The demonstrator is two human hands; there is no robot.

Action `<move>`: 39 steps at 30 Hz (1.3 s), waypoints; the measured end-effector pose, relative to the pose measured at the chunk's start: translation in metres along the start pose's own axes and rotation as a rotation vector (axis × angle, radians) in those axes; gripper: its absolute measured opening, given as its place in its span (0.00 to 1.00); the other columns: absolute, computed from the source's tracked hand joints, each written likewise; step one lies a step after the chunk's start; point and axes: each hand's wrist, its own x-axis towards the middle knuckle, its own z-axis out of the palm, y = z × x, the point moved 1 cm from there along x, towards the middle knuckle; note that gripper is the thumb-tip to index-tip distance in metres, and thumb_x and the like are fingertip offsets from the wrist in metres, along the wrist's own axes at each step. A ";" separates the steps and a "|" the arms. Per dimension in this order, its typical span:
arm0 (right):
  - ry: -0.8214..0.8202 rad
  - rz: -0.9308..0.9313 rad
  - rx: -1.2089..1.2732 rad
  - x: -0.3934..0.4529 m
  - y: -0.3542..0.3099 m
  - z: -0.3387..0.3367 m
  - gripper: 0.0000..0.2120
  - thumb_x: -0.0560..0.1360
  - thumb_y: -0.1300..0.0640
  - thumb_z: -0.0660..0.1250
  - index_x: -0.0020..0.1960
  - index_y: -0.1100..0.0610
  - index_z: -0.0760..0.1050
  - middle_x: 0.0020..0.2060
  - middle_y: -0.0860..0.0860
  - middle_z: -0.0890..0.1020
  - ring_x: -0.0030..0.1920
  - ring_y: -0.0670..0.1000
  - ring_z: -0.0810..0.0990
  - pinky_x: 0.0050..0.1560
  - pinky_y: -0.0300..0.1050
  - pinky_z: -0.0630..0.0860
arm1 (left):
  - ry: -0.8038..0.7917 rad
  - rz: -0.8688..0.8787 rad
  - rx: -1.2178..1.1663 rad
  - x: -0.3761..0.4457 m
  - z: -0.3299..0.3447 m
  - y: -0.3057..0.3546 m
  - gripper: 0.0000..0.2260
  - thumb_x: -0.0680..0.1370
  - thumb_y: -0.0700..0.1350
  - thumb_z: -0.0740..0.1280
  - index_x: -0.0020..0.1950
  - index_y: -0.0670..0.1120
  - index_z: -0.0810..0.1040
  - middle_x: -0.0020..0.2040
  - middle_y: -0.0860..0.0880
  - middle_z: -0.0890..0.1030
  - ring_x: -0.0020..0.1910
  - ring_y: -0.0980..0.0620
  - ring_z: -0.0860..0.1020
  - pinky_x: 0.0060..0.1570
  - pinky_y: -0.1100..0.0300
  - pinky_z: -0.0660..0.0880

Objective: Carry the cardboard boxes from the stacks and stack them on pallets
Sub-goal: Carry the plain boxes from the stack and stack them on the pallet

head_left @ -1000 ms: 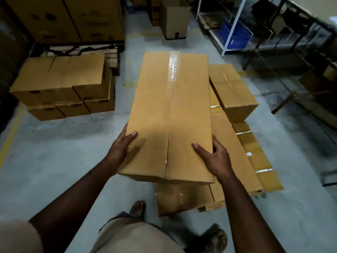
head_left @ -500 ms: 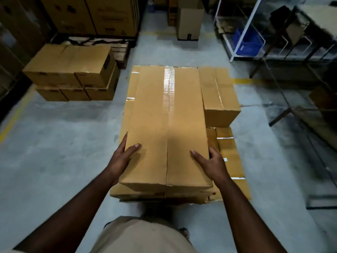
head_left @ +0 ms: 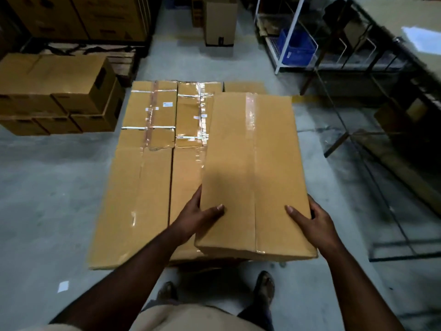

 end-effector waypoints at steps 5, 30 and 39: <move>-0.049 0.046 -0.059 0.057 0.073 -0.103 0.29 0.71 0.36 0.77 0.69 0.36 0.74 0.56 0.36 0.83 0.55 0.44 0.83 0.58 0.52 0.82 | -0.007 -0.137 -0.013 0.055 0.118 -0.035 0.36 0.74 0.48 0.80 0.77 0.56 0.66 0.66 0.53 0.81 0.65 0.51 0.81 0.61 0.49 0.80; -0.365 0.251 -0.075 0.208 0.296 -0.007 0.39 0.79 0.44 0.70 0.82 0.35 0.51 0.74 0.44 0.72 0.71 0.55 0.74 0.68 0.55 0.73 | 0.236 -0.453 0.426 0.176 0.156 -0.229 0.48 0.75 0.51 0.76 0.83 0.56 0.44 0.79 0.49 0.65 0.76 0.46 0.66 0.75 0.46 0.67; -0.556 0.025 -0.487 0.184 0.306 -0.004 0.75 0.58 0.22 0.75 0.78 0.41 0.21 0.78 0.40 0.24 0.83 0.56 0.54 0.73 0.60 0.70 | 0.038 -0.439 1.153 0.157 0.168 -0.234 0.71 0.64 0.71 0.76 0.78 0.45 0.22 0.76 0.44 0.19 0.76 0.40 0.24 0.76 0.41 0.33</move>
